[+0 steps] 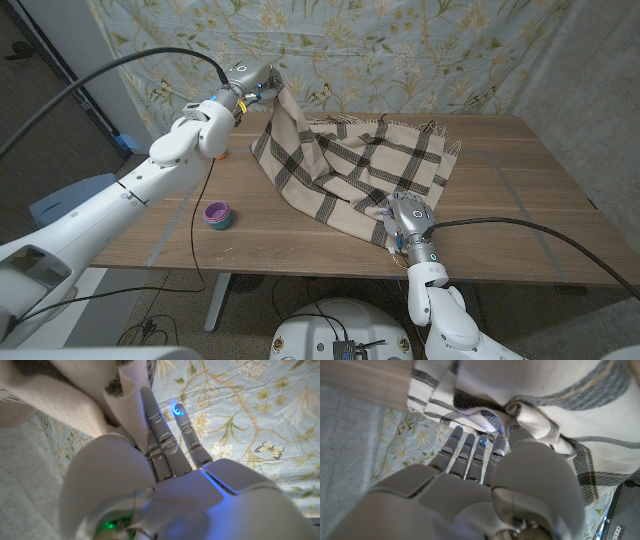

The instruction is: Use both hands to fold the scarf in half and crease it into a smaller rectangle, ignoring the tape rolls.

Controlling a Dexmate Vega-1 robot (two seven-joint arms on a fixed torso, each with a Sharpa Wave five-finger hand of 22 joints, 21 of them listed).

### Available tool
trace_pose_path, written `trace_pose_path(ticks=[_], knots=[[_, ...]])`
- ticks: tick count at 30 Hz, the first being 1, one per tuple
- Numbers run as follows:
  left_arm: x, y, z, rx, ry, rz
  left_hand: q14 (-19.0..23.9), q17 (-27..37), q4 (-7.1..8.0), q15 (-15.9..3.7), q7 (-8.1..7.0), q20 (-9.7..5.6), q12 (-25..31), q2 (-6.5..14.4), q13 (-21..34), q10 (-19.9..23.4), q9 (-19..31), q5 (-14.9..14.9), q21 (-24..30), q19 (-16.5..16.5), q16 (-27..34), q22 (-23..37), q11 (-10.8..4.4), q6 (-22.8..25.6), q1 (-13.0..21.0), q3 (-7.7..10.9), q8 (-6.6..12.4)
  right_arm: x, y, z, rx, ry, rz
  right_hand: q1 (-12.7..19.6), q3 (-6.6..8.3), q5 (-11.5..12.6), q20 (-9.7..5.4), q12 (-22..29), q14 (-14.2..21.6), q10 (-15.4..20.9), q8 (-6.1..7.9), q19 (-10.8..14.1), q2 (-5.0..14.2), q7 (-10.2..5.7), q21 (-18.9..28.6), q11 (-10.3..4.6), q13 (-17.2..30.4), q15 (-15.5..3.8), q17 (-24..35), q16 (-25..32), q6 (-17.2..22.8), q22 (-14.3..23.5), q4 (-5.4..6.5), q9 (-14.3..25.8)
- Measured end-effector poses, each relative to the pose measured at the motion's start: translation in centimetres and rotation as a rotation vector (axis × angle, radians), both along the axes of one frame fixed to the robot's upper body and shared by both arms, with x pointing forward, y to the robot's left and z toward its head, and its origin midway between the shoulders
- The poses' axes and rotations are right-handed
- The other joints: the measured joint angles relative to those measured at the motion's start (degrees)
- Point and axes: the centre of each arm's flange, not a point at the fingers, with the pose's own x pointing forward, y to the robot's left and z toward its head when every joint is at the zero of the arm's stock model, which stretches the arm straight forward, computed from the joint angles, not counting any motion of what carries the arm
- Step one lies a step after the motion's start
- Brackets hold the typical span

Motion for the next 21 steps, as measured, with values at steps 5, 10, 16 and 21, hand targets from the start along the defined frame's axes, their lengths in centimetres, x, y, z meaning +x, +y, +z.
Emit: trace_pose_path(ticks=[5,10,16,21], knots=[[0.0,-0.1,0.0,0.000,0.001,-0.001,-0.04,0.38,0.00,-0.02,0.00,0.09,-0.01,0.00,0.27,-0.14,0.00,0.00,0.00,-0.17,-0.44,0.00,-0.15,0.00,0.00,0.00,0.00,0.1,-0.1,-0.1,0.008,-0.020,-0.006,-0.64,0.66,-0.03,-2.00,-0.35,-0.01,0.51,1.56,-0.88,0.62,0.20,0.00,-2.35,0.32,0.01,0.51,0.00,1.06,0.02,2.66,2.32],[-0.1,0.0,-0.1,-0.004,-0.007,-0.003,-0.25,0.82,-0.04,-0.20,0.00,-0.01,-0.10,0.00,0.80,-0.22,0.00,0.22,0.00,-0.63,-0.44,0.01,-0.23,0.00,0.00,-0.04,0.00,0.0,-0.4,-0.1,0.033,-0.054,-0.021,-3.06,2.61,2.19,-2.40,1.17,4.82,4.22,5.63,0.02,0.87,-2.04,1.92,-4.07,2.68,0.04,2.47,1.70,-2.92,0.53,8.21,8.15],[-0.4,0.3,-0.1,-0.017,-0.025,0.000,-0.27,1.42,0.08,-0.18,0.00,-0.01,-0.11,0.00,1.32,-0.23,0.00,0.23,0.21,-0.63,-0.44,0.01,-0.24,0.00,0.00,0.08,0.00,-0.6,-1.2,0.1,0.097,-0.142,-0.049,-2.70,4.62,4.13,-1.97,8.04,24.06,12.24,12.43,8.15,0.11,-3.27,8.83,-4.80,8.70,-1.27,8.95,9.16,-8.16,1.72,10.86,15.40],[-0.9,0.6,-0.1,-0.030,-0.040,0.003,-0.38,1.81,0.08,-0.08,0.00,-0.01,-0.12,0.23,1.35,-0.23,0.00,0.23,0.21,-0.63,-0.44,0.01,-0.23,0.00,-0.23,0.08,0.00,-1.4,-2.1,0.5,0.154,-0.232,-0.075,-0.74,3.52,4.19,-2.59,10.45,30.77,13.15,14.09,9.98,-0.16,-3.68,11.71,-5.50,11.76,-3.25,15.03,14.64,-9.41,2.64,9.50,17.12]])
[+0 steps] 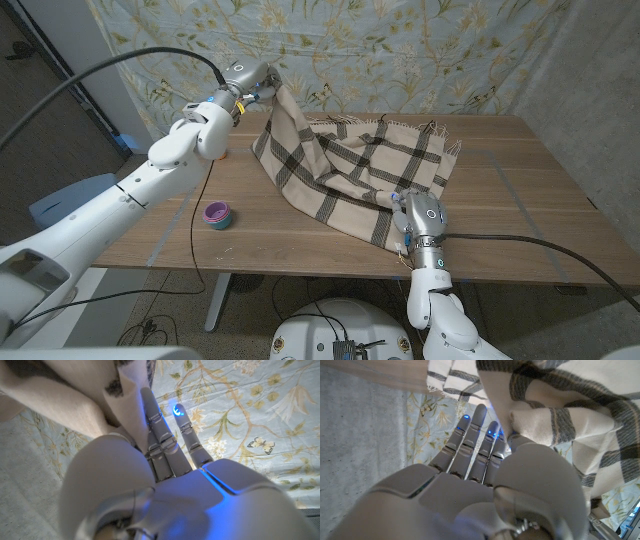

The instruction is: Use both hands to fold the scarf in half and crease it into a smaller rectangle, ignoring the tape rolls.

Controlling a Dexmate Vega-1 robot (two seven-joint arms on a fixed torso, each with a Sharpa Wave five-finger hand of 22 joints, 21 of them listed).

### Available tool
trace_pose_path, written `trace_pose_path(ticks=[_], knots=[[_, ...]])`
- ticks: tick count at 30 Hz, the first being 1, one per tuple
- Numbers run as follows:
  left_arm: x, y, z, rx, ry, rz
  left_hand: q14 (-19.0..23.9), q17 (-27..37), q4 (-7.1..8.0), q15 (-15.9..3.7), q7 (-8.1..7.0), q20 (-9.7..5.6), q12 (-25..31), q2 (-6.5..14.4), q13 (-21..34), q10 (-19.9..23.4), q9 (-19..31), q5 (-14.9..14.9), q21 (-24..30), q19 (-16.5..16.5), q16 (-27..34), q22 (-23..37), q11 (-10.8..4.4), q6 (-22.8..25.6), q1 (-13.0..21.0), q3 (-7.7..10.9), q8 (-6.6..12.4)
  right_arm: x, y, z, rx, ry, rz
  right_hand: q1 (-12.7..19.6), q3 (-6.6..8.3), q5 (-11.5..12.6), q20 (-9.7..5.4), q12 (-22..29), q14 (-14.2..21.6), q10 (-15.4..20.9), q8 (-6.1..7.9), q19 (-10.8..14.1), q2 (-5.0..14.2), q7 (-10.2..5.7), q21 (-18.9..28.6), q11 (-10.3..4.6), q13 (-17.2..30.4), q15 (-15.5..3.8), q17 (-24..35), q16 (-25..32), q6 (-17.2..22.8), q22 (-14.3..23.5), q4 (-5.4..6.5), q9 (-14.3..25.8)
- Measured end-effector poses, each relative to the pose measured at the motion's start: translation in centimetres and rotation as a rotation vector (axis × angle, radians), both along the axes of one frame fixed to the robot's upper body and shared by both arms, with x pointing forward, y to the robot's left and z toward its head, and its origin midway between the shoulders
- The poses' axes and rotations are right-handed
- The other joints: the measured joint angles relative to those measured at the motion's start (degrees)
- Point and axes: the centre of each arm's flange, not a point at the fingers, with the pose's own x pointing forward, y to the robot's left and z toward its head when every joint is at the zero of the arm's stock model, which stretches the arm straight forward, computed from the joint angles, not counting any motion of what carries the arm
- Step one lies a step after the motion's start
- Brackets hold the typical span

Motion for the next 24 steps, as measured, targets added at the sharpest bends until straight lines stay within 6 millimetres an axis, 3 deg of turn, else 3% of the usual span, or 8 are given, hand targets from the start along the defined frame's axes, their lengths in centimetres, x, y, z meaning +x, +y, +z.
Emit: trace_pose_path(ticks=[4,8,24], knots=[[-0.4,0.2,-0.1,-0.009,-0.008,0.000,-0.39,0.31,0.00,0.00,0.00,0.00,-0.07,0.00,0.03,-0.12,0.00,0.20,0.00,0.00,0.01,0.00,-0.11,0.00,0.00,0.00,0.00,-0.6,-0.5,0.3,0.032,-0.056,-0.009,1.13,-1.23,0.00,0.00,1.91,2.98,1.12,1.56,0.00,0.38,-1.00,2.56,-0.32,3.10,-1.09,7.56,5.91,-1.63,1.23,-1.09,2.91],[-0.8,0.3,0.0,-0.016,-0.022,-0.002,-0.40,0.52,0.02,0.02,0.00,0.00,-0.07,-0.01,0.15,-0.13,0.00,0.20,0.00,0.00,0.01,0.00,-0.10,0.00,0.01,0.02,0.00,-1.2,-1.1,0.6,0.067,-0.102,-0.015,1.58,-2.07,0.30,0.00,3.09,4.01,1.46,2.15,0.00,0.83,-1.72,4.43,-0.25,5.44,-1.64,13.30,10.04,-2.58,2.04,-0.57,4.91],[-3.3,1.9,-0.2,-0.075,-0.098,-0.037,-0.99,1.75,0.29,0.18,0.00,0.00,-0.23,-0.02,1.02,-0.53,0.00,0.43,0.00,0.01,0.05,-0.28,-0.09,0.00,0.01,0.60,0.00,-4.1,-3.1,2.5,0.201,-0.357,-0.063,1.72,-2.29,0.55,0.00,4.00,2.86,0.66,2.63,-1.89,0.97,-2.18,5.33,-1.18,7.86,-1.17,16.76,10.39,-3.03,2.57,0.98,6.40]])
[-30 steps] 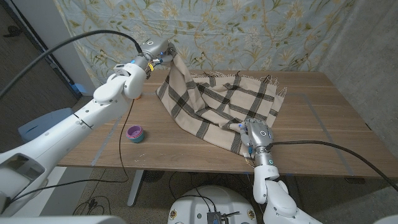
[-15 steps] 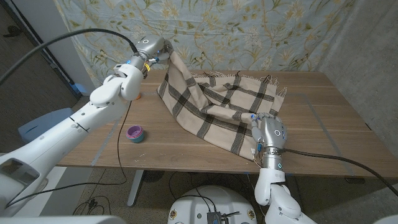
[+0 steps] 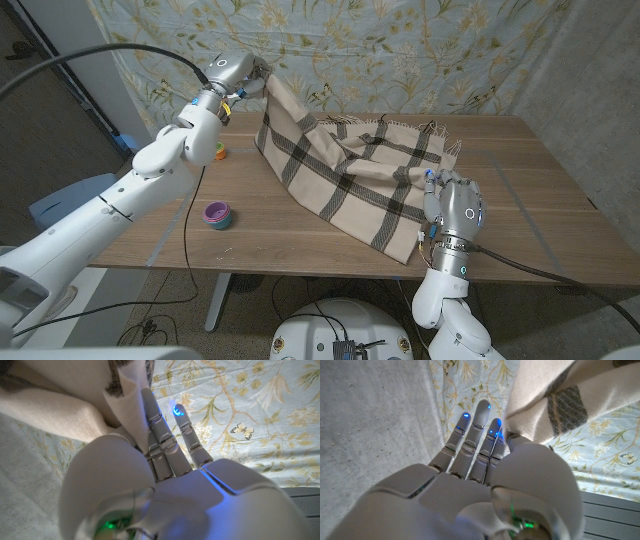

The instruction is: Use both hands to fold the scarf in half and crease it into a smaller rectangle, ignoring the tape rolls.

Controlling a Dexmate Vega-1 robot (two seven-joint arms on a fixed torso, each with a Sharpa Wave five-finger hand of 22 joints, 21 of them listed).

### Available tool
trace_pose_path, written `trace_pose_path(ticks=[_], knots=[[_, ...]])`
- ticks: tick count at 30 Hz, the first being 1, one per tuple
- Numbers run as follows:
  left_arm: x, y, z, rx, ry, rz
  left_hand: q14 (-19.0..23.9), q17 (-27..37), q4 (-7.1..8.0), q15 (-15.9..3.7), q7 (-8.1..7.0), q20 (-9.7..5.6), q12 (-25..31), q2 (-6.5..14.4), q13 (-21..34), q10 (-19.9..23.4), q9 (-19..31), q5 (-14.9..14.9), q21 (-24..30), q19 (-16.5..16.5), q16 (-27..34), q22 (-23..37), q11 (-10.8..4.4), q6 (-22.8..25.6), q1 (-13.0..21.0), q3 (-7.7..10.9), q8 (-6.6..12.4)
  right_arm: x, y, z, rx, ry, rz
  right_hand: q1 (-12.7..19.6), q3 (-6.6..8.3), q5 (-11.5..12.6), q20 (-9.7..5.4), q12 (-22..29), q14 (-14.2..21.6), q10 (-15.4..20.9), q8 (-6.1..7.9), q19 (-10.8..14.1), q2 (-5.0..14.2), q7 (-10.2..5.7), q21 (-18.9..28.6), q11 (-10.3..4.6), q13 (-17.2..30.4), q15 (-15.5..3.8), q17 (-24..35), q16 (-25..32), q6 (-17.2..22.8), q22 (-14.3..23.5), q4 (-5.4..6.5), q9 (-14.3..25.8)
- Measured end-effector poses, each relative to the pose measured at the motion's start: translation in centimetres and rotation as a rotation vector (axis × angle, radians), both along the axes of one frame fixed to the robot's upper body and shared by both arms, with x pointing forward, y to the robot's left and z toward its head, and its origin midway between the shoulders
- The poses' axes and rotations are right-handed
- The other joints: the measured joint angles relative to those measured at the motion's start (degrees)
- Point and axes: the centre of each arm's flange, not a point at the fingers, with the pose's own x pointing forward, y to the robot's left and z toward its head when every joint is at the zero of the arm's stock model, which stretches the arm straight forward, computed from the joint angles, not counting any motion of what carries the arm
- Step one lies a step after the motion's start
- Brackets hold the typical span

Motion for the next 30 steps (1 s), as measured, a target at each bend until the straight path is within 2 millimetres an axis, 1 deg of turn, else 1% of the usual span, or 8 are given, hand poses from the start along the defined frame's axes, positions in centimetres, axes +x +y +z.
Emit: trace_pose_path(ticks=[1,4,6,9,11,16,19,30], knots=[[-0.3,0.1,-0.1,-0.006,-0.004,-0.006,0.00,0.00,0.00,0.00,0.00,0.00,0.00,0.00,-0.01,0.00,0.00,0.00,0.00,0.00,0.00,0.00,0.00,0.00,0.00,0.00,0.00,-0.2,0.3,0.3,-0.016,-0.024,0.010,0.00,0.06,0.00,0.00,0.00,-0.12,-0.09,0.14,0.00,0.00,-0.15,0.00,-0.11,0.13,0.12,0.16,0.00,-0.15,0.00,0.18,0.03],[-0.9,0.5,-0.2,-0.018,-0.016,-0.017,-0.01,0.13,0.00,0.01,0.00,0.00,0.00,-0.01,-0.03,-0.01,0.00,0.00,0.00,0.00,0.00,0.00,0.01,0.00,0.00,0.00,0.00,-0.9,-0.9,0.7,0.025,-0.079,-0.034,0.00,0.06,0.40,0.00,0.22,-0.13,-0.09,0.39,0.00,0.00,-0.27,0.28,-0.31,0.51,0.13,0.54,0.00,-0.27,0.00,0.18,0.30],[-1.5,0.7,-0.2,-0.026,-0.026,-0.025,-0.02,0.26,0.00,0.02,0.00,0.23,0.00,-0.01,-0.01,0.01,0.00,0.00,0.00,-0.23,0.00,0.00,-0.01,0.00,0.00,0.00,0.00,-1.4,-1.4,1.1,0.030,-0.124,-0.050,0.00,0.13,0.40,0.00,0.42,-0.12,-0.18,0.40,0.00,0.00,-0.36,0.44,-0.61,0.77,0.13,0.90,0.00,-0.36,0.00,0.59,0.52],[-2.1,0.9,-0.3,-0.032,-0.037,-0.030,-0.02,0.26,0.00,0.03,0.00,0.31,0.00,-0.01,0.01,0.01,0.00,0.00,0.00,-0.31,0.00,0.01,-0.01,0.00,-0.01,0.00,0.00,-2.0,-1.3,1.8,0.004,-0.185,-0.043,0.00,0.09,0.40,0.31,0.73,-0.12,-0.08,0.40,-0.30,-0.01,-0.37,0.58,-0.71,1.19,0.13,1.38,0.00,-0.37,-0.01,0.67,0.55],[-2.9,1.2,-0.3,-0.044,-0.058,-0.040,-0.02,0.26,0.00,0.03,0.00,0.31,-0.01,-0.01,0.01,0.01,0.00,0.00,0.00,-0.30,0.00,0.01,-0.01,0.00,-0.01,0.00,0.00,-2.7,-2.5,2.0,0.034,-0.228,-0.083,-0.01,0.09,0.40,0.18,0.78,-0.12,-0.08,0.40,-0.43,-0.01,-0.37,0.85,-0.71,1.44,0.13,1.73,0.00,-0.37,0.00,0.67,0.55],[-3.9,1.5,-0.4,-0.056,-0.082,-0.048,-0.10,0.26,-0.01,0.12,0.00,0.31,-0.02,-0.02,0.09,0.03,0.00,0.44,0.00,-0.30,0.00,0.01,-0.01,0.00,-0.01,0.00,0.00,-3.8,-2.8,2.7,0.034,-0.303,-0.089,-0.01,0.30,0.40,0.00,1.00,-0.12,-0.08,0.39,-0.60,-0.01,-0.51,0.89,-0.71,1.76,0.13,2.16,0.00,-0.21,-0.01,0.89,0.55],[-4.4,1.6,-0.4,-0.062,-0.096,-0.051,-0.10,0.26,-0.01,0.13,0.00,0.30,-0.02,-0.02,0.09,0.04,0.00,0.44,0.00,-0.30,0.00,0.01,-0.01,0.00,-0.01,0.00,0.00,-4.5,-3.7,2.7,0.065,-0.327,-0.125,-0.01,0.29,0.62,0.00,1.00,-0.12,0.11,0.39,-0.60,-0.01,-0.69,0.89,-0.89,1.76,0.13,2.15,0.00,-0.02,-0.01,0.89,0.55],[-5.3,1.9,-0.4,-0.074,-0.121,-0.054,-0.09,0.26,-0.01,0.18,0.00,0.30,-0.07,-0.03,0.08,0.05,0.00,0.43,0.00,-0.30,0.00,0.01,0.00,0.00,-0.01,0.00,0.00,-5.4,-4.2,2.6,0.069,-0.356,-0.145,-0.02,0.29,0.62,0.00,1.00,-0.11,0.11,0.38,-0.60,-0.01,-0.68,0.89,-0.88,1.75,0.13,2.15,0.00,-0.02,-0.01,0.89,0.54]])
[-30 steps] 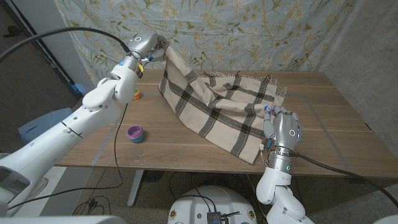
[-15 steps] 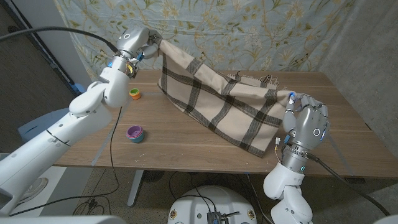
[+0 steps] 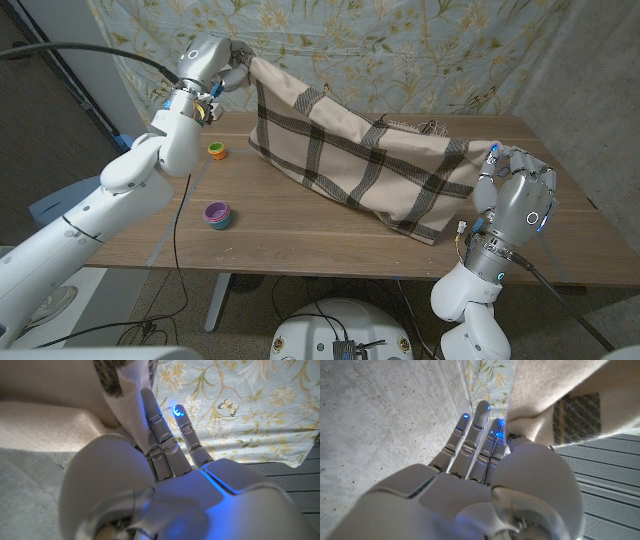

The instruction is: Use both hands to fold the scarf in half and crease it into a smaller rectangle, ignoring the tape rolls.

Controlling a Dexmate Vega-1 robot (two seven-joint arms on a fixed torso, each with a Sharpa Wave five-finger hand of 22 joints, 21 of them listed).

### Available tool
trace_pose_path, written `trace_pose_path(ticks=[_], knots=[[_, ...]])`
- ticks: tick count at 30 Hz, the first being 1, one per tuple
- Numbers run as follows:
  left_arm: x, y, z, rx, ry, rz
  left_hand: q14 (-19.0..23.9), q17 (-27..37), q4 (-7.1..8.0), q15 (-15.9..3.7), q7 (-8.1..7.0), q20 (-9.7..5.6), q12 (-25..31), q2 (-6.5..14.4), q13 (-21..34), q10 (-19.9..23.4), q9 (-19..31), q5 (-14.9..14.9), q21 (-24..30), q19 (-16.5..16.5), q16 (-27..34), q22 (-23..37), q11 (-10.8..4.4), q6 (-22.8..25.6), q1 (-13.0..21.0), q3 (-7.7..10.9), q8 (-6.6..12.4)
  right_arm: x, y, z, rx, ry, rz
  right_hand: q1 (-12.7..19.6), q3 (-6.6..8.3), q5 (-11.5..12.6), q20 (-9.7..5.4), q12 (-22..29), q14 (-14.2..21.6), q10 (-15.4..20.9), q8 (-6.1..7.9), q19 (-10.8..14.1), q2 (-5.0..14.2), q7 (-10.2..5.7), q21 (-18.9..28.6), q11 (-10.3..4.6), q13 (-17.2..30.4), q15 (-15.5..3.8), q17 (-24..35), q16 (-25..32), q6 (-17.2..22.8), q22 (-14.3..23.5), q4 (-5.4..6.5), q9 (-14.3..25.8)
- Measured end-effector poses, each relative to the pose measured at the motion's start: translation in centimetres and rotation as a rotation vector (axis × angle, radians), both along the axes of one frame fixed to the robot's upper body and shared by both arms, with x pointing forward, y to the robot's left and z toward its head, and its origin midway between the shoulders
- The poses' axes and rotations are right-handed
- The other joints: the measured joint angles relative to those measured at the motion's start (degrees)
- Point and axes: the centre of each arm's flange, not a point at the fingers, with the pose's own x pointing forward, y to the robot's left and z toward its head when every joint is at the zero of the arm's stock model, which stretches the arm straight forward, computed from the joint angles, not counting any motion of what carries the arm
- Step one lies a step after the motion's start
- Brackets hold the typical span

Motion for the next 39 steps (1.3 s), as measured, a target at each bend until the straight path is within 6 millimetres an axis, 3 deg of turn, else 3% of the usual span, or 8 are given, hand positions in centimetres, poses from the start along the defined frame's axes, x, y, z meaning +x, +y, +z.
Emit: trace_pose_path(ticks=[13,16,17,19,21,28,29,39], knots=[[-0.3,-0.3,1.0,-0.021,-0.034,0.008,0.66,-0.01,-0.47,-0.29,-0.20,-0.19,-0.03,-0.54,-0.19,0.20,0.00,-0.05,0.22,0.64,-0.71,0.01,0.00,0.21,-0.54,0.94,0.00,0.1,-1.1,0.4,0.033,-0.013,-0.022,-0.24,-0.09,0.00,0.31,1.05,0.00,0.23,0.62,-0.31,-0.24,-0.22,1.69,-0.22,1.86,0.00,3.29,0.00,0.23,-0.15,0.55,-0.14],[-0.1,-0.2,1.4,-0.024,-0.052,0.038,0.87,0.14,-0.48,-0.45,-0.21,-0.20,-0.04,-0.54,-0.08,0.21,0.00,-0.05,0.22,0.64,-0.95,0.01,-0.01,0.21,-0.54,0.94,0.00,0.6,-1.5,1.8,0.030,-0.039,-0.025,-0.33,-0.09,0.21,0.31,1.05,0.00,0.23,0.63,-0.31,-0.33,-0.22,1.79,-0.21,1.86,0.00,3.45,0.00,0.23,-0.15,0.55,-0.17],[-0.1,-0.1,1.7,-0.026,-0.067,0.067,0.88,0.23,-0.47,-0.45,-0.21,-0.20,-0.04,-0.54,-0.07,0.28,0.00,-0.05,0.22,0.64,-0.95,0.01,-0.07,0.21,-0.54,0.94,0.00,1.2,-1.4,3.8,0.005,-0.081,-0.012,-0.40,-0.09,0.21,0.31,1.05,0.00,0.23,0.63,-0.30,-0.40,-0.22,1.83,-0.21,1.86,0.00,3.53,-0.05,0.23,-0.15,0.55,-0.18],[0.2,-0.4,2.0,-0.031,-0.070,0.061,1.05,0.27,-0.48,-0.45,-0.30,-0.19,-0.05,-0.53,-0.07,0.30,0.00,-0.06,0.22,0.64,-1.01,0.01,-0.07,0.31,-0.54,0.94,0.00,1.4,-2.0,3.5,0.041,-0.063,-0.023,-0.47,-0.09,0.21,0.18,1.05,0.00,0.23,0.64,-0.44,-0.46,-0.22,2.01,-0.21,2.11,0.00,3.72,-0.27,0.23,-0.15,0.55,-0.18],[0.4,-0.4,2.3,-0.032,-0.081,0.084,1.06,0.27,-0.42,-0.46,-0.30,-0.20,-0.05,-0.53,-0.07,0.31,0.00,-0.06,0.22,0.64,-1.01,0.01,-0.06,0.31,-0.55,1.00,0.00,2.4,-1.7,6.2,-0.004,-0.109,-0.001,-0.46,-0.25,0.21,0.10,1.05,0.00,0.23,0.64,-0.51,-0.46,-0.22,2.22,-0.21,2.09,0.00,3.95,-0.27,0.23,-0.15,0.71,-0.13],[1.5,-1.0,2.9,-0.036,-0.078,0.076,1.07,0.43,-0.28,-0.45,-0.38,-0.61,-0.15,-0.37,-0.07,0.41,0.00,-0.22,0.22,1.05,-1.01,0.01,0.01,0.38,-0.71,1.26,0.00,3.1,-3.4,5.2,0.116,-0.049,-0.019,-0.47,-0.32,0.21,0.10,1.05,0.01,0.23,0.64,-0.51,-0.47,-0.42,2.67,-0.21,1.96,0.00,4.24,-0.69,0.43,-0.35,0.78,-0.22],[1.6,-0.6,3.3,-0.029,-0.102,0.150,1.07,0.31,-0.28,-0.46,-0.38,-0.61,-0.22,-0.37,-0.11,0.41,0.00,-0.22,0.26,1.05,-1.01,0.01,0.01,0.38,-0.71,1.26,0.00,4.9,-2.0,9.5,-0.011,-0.116,0.027,-0.46,-0.32,0.21,0.10,1.05,0.01,0.23,0.64,-0.51,-0.46,-0.42,2.67,-0.21,1.96,0.00,4.24,-0.69,0.42,-0.41,0.78,-0.37],[3.7,-1.0,5.0,-0.011,-0.112,0.233,1.38,0.28,-0.29,-0.57,-0.38,-0.61,-0.48,-0.37,-0.51,0.63,0.00,-0.22,0.44,1.05,-1.40,0.01,-0.02,0.38,-0.71,1.27,0.00,8.8,-1.6,13.4,-0.054,-0.092,0.060,-0.47,-0.32,0.21,0.12,1.05,0.01,0.23,0.64,-0.94,-0.47,-0.41,3.05,-0.20,2.12,0.00,4.52,-1.11,0.42,-0.41,0.78,-0.47]])
